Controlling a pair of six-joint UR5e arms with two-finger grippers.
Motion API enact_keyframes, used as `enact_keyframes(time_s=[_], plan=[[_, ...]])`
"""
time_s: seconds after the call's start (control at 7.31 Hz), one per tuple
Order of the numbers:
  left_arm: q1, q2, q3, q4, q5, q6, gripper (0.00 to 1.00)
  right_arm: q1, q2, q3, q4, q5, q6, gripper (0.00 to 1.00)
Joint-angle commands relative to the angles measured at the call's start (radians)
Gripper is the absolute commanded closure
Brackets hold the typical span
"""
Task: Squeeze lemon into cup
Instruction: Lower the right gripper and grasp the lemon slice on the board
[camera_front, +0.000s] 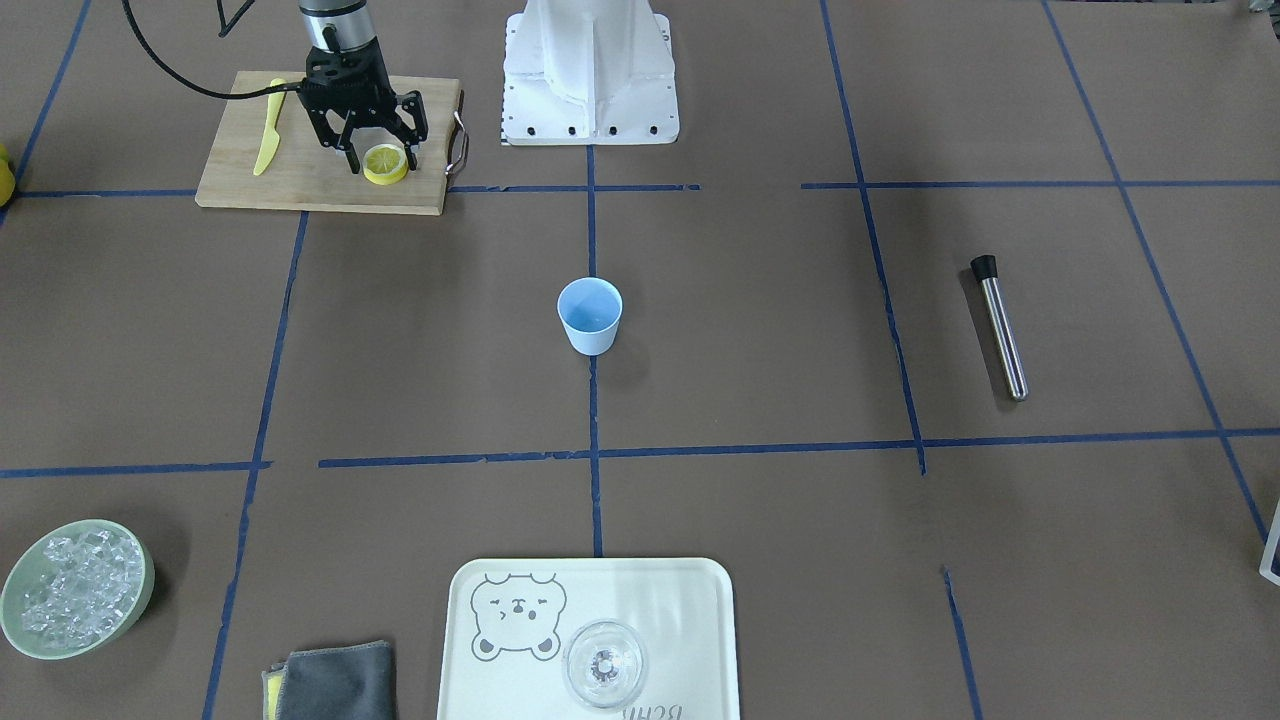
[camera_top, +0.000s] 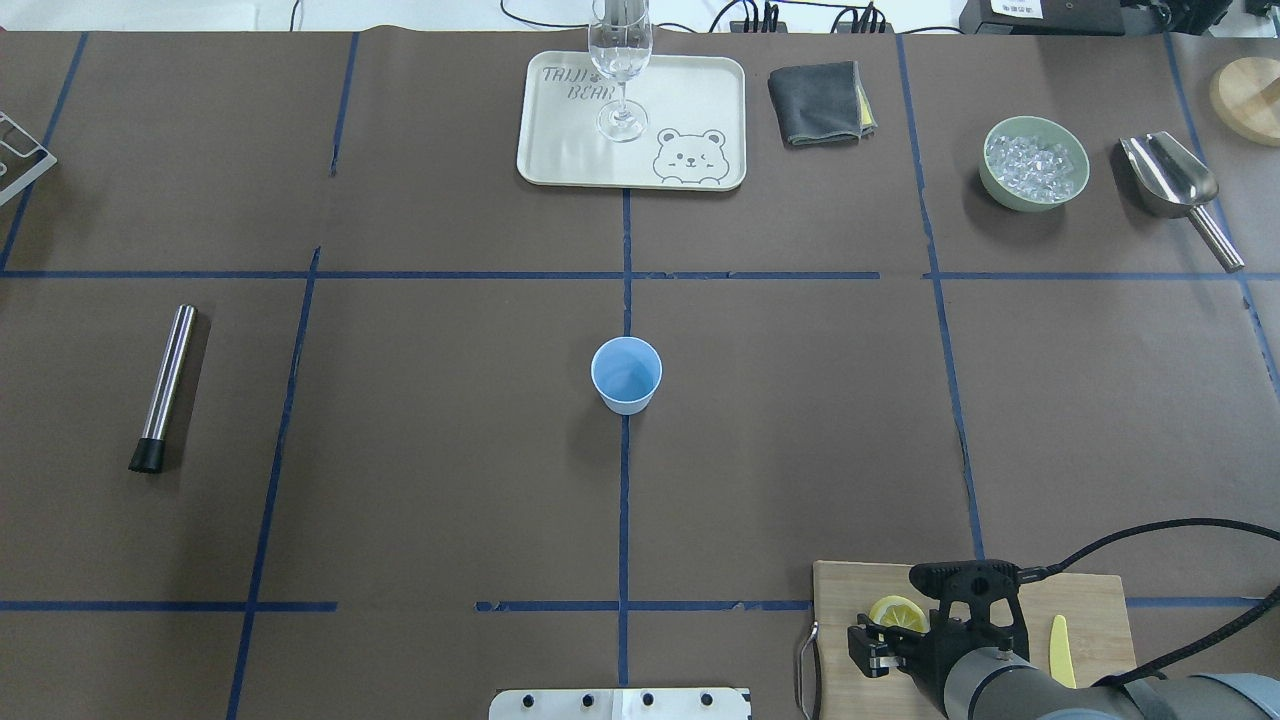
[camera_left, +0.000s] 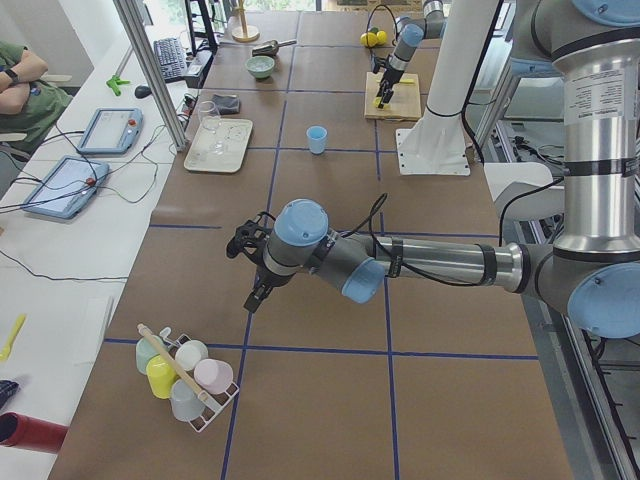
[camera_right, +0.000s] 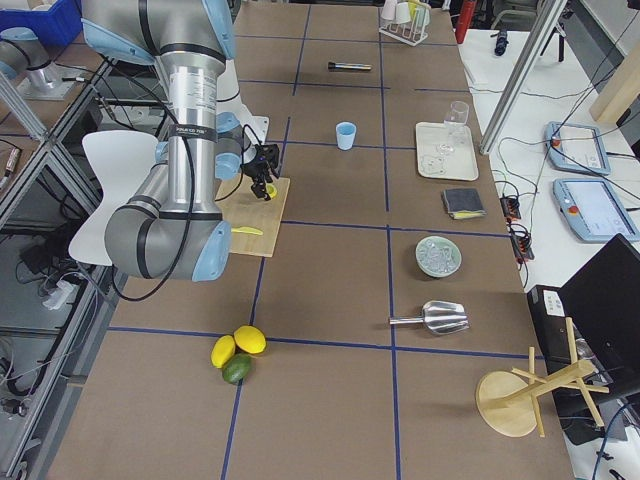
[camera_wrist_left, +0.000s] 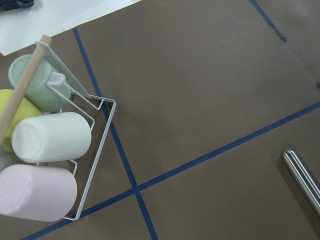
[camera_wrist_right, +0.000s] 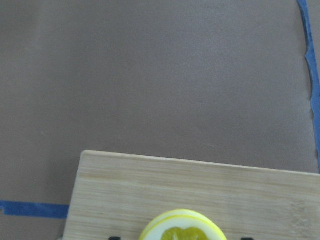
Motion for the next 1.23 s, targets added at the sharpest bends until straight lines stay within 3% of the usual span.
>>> enact_keyframes(time_s=[0.0, 0.14, 0.55, 0.68, 0.96, 1.09], plan=[[-0.001, 0.002, -0.002, 0.000, 0.000, 0.000, 0.00, -0.001, -0.003, 0.001, 0.000, 0.001, 0.000, 0.28], [0.000, 0.002, -0.002, 0.000, 0.000, 0.000, 0.00, 0.000, -0.003, 0.001, 0.000, 0.001, 0.000, 0.37], [-0.001, 0.002, -0.002, 0.000, 0.000, 0.000, 0.00, 0.000, -0.003, 0.001, 0.000, 0.001, 0.000, 0.40], [-0.001, 0.002, -0.002, 0.000, 0.000, 0.000, 0.00, 0.000, -0.003, 0.003, 0.000, 0.002, 0.000, 0.51], [-0.001, 0.002, -0.002, 0.000, 0.000, 0.000, 0.00, 0.000, -0.005, 0.023, -0.001, 0.002, 0.000, 0.85], [-0.001, 0.000, -0.002, 0.000, 0.000, 0.000, 0.00, 0.002, -0.005, 0.024, -0.002, 0.001, 0.000, 0.92]])
